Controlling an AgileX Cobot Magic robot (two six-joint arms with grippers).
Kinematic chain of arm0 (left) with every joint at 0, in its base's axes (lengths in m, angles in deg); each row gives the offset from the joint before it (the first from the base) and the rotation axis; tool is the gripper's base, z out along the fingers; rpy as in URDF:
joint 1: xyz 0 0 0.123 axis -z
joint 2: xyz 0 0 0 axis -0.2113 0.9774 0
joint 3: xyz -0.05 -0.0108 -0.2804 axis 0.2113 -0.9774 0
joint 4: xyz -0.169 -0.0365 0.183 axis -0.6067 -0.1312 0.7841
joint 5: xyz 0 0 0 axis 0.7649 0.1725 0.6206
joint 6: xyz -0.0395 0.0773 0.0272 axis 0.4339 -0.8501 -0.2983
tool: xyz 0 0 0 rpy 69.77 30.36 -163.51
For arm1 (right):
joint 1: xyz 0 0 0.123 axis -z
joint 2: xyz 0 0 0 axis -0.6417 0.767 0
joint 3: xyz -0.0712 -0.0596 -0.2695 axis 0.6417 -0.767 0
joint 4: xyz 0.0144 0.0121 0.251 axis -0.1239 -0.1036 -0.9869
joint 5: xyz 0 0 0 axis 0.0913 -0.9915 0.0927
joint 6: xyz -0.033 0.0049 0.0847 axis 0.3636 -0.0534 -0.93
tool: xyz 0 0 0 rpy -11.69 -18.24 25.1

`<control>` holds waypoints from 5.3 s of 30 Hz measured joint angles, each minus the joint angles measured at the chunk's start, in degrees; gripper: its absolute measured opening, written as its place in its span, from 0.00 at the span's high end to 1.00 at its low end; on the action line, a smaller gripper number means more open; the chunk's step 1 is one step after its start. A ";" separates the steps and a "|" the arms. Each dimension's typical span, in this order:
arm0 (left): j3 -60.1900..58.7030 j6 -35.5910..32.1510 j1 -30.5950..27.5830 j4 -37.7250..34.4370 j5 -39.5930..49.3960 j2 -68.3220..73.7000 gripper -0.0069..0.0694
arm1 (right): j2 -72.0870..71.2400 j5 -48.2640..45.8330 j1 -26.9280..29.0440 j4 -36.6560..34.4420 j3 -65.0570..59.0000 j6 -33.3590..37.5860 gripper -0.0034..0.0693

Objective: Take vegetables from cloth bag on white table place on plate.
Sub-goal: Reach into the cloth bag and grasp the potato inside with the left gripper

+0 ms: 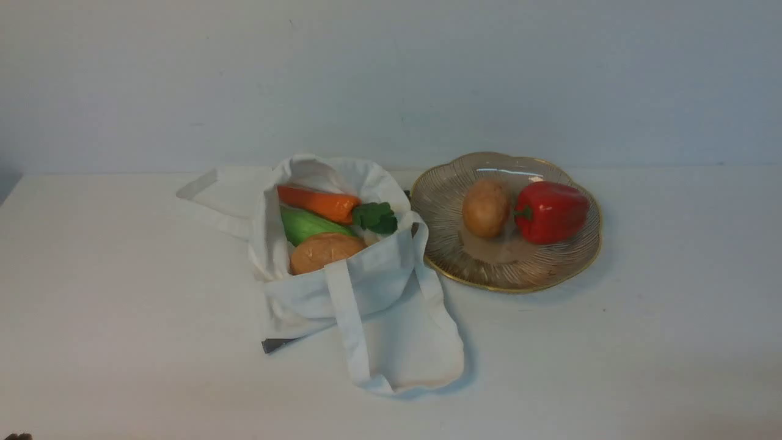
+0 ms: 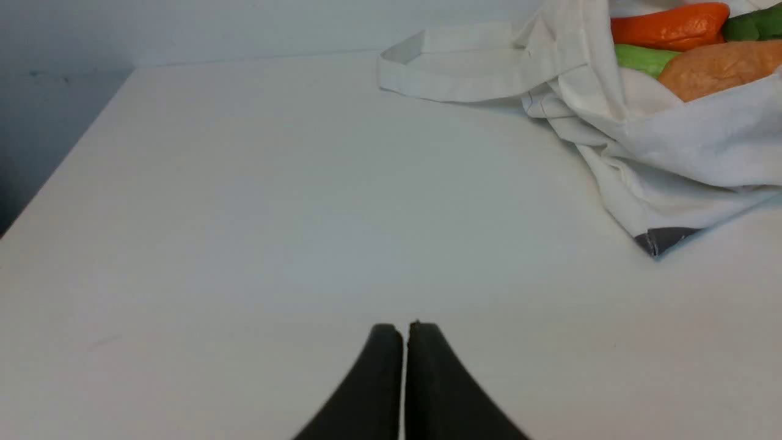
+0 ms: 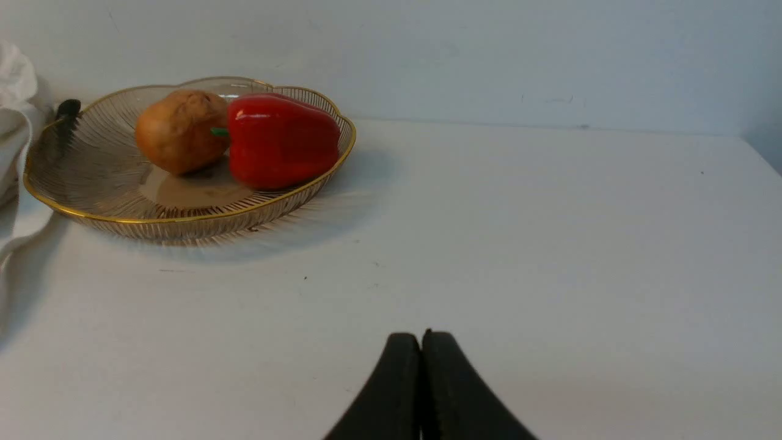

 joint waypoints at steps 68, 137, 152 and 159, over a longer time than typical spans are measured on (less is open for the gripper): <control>1.00 12.86 0.00 -53.27 -0.98 0.00 0.92 | 0.00 0.00 0.00 0.00 0.00 0.00 0.97; 96.33 -20.57 22.18 -5.27 33.60 119.72 0.13 | 0.00 0.00 0.00 0.00 0.00 0.00 0.97; 96.56 -23.11 22.37 -5.20 28.49 120.15 0.75 | 0.00 0.00 0.00 0.00 0.00 0.00 0.97; 96.80 -23.11 22.37 -5.14 29.81 120.15 0.91 | 0.00 0.00 0.00 0.00 0.00 0.00 0.97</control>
